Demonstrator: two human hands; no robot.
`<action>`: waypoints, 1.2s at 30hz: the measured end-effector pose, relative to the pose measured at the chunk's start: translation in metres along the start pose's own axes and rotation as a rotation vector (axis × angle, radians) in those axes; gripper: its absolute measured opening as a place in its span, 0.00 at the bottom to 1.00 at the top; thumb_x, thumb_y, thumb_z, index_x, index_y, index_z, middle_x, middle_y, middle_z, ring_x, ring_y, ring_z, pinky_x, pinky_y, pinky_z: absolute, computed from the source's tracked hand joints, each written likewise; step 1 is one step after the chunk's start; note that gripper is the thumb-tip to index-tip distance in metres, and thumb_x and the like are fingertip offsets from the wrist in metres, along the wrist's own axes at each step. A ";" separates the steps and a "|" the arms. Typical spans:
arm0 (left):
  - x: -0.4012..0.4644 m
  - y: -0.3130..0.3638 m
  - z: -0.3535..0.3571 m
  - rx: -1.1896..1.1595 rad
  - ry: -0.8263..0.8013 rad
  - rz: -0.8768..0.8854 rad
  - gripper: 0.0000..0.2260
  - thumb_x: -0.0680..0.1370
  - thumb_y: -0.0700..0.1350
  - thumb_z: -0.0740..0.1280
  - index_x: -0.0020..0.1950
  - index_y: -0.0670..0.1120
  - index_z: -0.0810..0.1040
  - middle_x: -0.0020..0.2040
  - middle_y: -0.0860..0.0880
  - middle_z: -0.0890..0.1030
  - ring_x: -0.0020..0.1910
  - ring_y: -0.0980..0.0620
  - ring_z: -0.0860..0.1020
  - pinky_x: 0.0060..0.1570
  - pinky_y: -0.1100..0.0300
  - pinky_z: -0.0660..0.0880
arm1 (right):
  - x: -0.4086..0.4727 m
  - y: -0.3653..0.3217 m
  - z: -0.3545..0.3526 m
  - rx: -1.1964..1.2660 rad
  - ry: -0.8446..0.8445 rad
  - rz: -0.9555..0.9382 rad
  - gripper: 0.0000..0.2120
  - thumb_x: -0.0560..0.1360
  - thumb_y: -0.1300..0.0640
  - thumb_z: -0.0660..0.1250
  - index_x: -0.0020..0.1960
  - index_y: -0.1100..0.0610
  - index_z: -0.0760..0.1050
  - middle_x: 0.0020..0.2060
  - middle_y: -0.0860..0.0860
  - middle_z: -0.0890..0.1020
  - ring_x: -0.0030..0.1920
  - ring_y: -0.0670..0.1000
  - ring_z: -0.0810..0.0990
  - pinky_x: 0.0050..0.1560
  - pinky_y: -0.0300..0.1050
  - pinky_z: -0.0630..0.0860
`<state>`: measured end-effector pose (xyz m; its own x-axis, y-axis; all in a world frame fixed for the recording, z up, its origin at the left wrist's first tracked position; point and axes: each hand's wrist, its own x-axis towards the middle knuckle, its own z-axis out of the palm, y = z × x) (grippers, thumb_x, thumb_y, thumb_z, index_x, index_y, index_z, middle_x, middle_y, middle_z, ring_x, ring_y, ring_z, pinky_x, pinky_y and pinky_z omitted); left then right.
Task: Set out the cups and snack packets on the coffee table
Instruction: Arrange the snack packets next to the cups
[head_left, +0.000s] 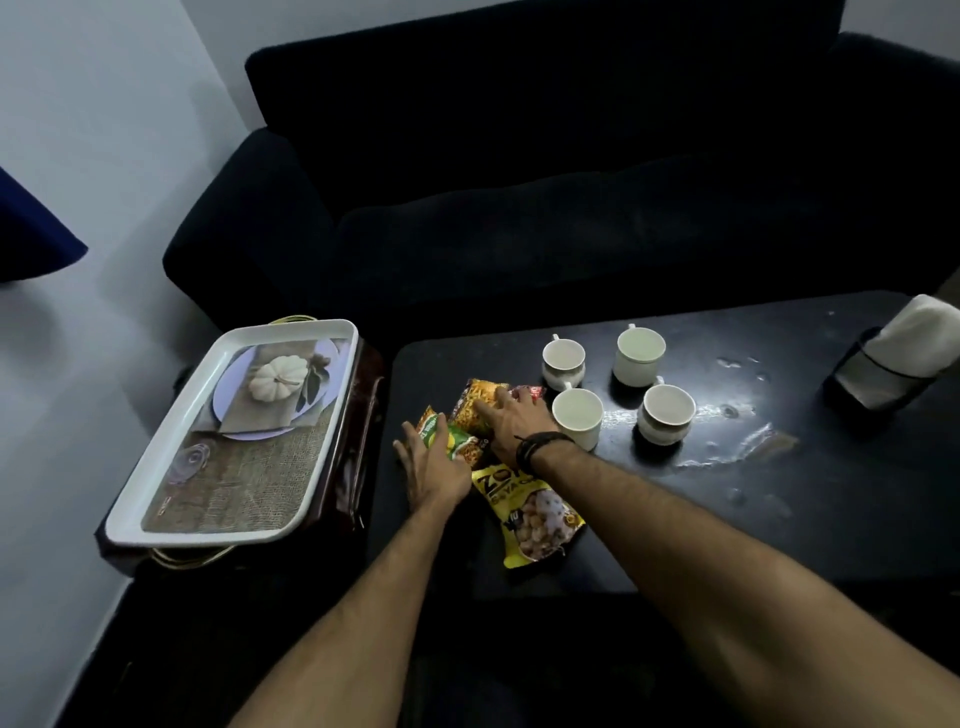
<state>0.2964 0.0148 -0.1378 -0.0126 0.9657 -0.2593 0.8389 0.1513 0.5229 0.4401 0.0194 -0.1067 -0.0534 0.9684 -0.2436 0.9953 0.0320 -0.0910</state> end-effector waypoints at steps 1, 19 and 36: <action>0.006 0.000 -0.004 -0.008 -0.012 0.029 0.36 0.77 0.37 0.62 0.79 0.59 0.50 0.80 0.49 0.37 0.78 0.43 0.38 0.69 0.46 0.65 | 0.001 -0.002 0.001 -0.032 0.037 0.011 0.26 0.78 0.50 0.59 0.75 0.47 0.59 0.72 0.60 0.65 0.69 0.66 0.65 0.66 0.63 0.65; 0.034 -0.024 0.011 -0.108 0.057 0.210 0.26 0.82 0.56 0.53 0.79 0.60 0.47 0.80 0.48 0.38 0.79 0.44 0.50 0.75 0.43 0.48 | 0.025 -0.004 0.033 0.155 0.071 0.096 0.30 0.83 0.46 0.44 0.80 0.57 0.40 0.80 0.53 0.42 0.80 0.56 0.41 0.77 0.62 0.41; 0.049 -0.013 -0.005 0.229 0.182 0.195 0.33 0.79 0.65 0.53 0.78 0.57 0.40 0.79 0.46 0.35 0.78 0.45 0.39 0.73 0.42 0.43 | 0.007 -0.019 0.017 0.246 0.256 0.111 0.33 0.82 0.41 0.43 0.80 0.59 0.43 0.80 0.56 0.43 0.80 0.56 0.41 0.78 0.59 0.43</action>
<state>0.2818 0.0615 -0.1535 0.0800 0.9967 -0.0128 0.9350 -0.0706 0.3474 0.4198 0.0215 -0.1233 0.1063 0.9942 -0.0182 0.9433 -0.1067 -0.3142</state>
